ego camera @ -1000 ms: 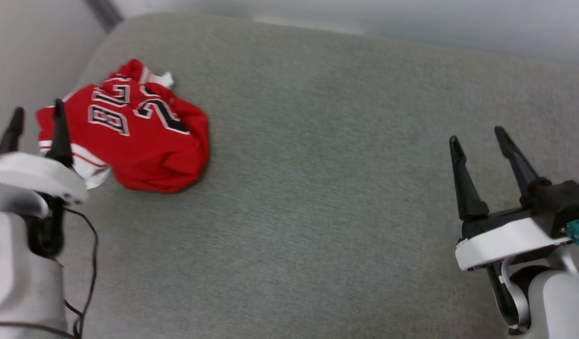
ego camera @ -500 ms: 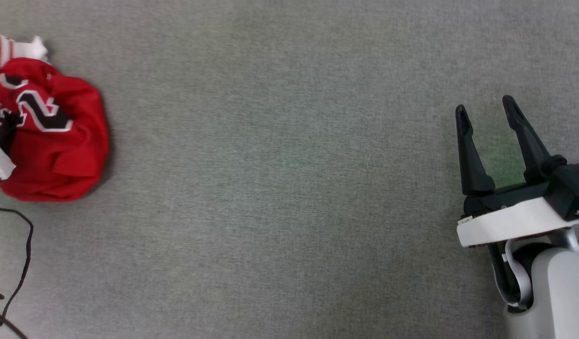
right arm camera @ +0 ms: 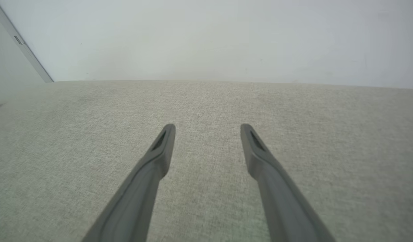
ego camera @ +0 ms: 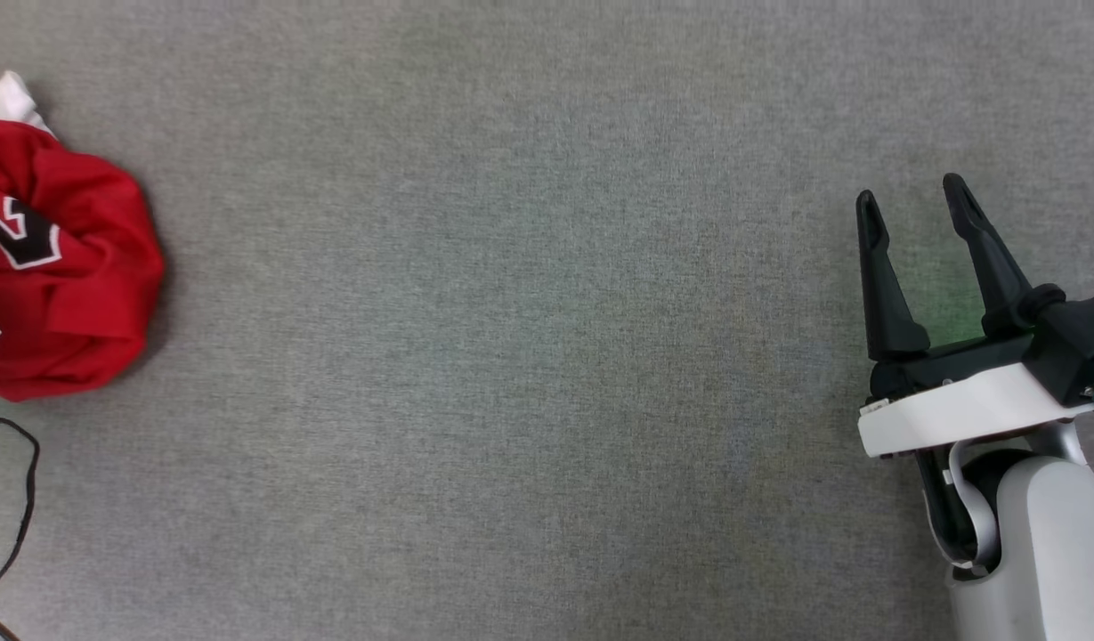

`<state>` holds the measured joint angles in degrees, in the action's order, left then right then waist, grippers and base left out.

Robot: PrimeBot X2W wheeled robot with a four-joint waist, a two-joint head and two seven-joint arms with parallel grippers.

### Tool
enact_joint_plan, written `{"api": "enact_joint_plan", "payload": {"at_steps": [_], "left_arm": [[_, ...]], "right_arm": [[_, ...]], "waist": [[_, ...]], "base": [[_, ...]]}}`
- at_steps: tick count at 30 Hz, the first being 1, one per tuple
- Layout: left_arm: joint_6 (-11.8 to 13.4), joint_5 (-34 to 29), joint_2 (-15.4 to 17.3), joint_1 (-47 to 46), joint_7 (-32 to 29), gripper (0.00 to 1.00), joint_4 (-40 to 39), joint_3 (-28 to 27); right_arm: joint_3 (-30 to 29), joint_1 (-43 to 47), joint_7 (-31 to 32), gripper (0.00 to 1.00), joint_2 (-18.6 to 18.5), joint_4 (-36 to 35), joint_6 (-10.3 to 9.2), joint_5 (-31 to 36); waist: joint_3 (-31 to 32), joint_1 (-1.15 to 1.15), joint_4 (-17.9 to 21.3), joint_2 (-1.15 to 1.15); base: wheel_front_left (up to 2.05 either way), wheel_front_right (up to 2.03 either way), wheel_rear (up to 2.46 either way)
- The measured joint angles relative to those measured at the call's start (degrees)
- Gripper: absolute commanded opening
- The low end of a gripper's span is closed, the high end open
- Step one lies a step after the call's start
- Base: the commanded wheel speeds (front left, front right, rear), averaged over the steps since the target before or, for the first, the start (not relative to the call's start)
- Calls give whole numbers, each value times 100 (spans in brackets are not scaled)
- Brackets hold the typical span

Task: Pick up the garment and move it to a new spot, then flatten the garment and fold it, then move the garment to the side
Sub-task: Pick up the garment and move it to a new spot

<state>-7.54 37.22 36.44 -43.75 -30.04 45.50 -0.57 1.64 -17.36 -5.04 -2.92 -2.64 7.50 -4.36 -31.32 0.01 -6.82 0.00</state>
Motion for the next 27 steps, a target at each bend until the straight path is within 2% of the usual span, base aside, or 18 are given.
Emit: {"api": "enact_joint_plan", "payload": {"at_steps": [6,15,19,24,27], "left_arm": [[86,-214,-10,-54,739,0,-57,27],[264,-645,-36,-240,2399,0,-533,54],[377,-818,-159,-232,3036,0,-813,135],[446,-1087,-322,-65,3489,0,-1273,386],[539,-1145,-591,77,3652,0,-1723,531]], "right_arm": [[-40,29,-56,100,0,70,0,-62],[-148,385,-96,100,0,10,0,-209],[-222,616,-89,100,-2,-88,0,-302],[-250,829,-48,100,0,-119,0,-388],[-280,924,-46,100,-1,-144,0,-424]], "waist": [[375,0,-61,0],[1165,-1,-102,0],[1489,-1,-60,0],[1825,-1,114,0],[1967,-1,298,0]], "base": [[0,0,0],[0,0,0],[0,0,0],[0,0,0],[0,0,0]]}}
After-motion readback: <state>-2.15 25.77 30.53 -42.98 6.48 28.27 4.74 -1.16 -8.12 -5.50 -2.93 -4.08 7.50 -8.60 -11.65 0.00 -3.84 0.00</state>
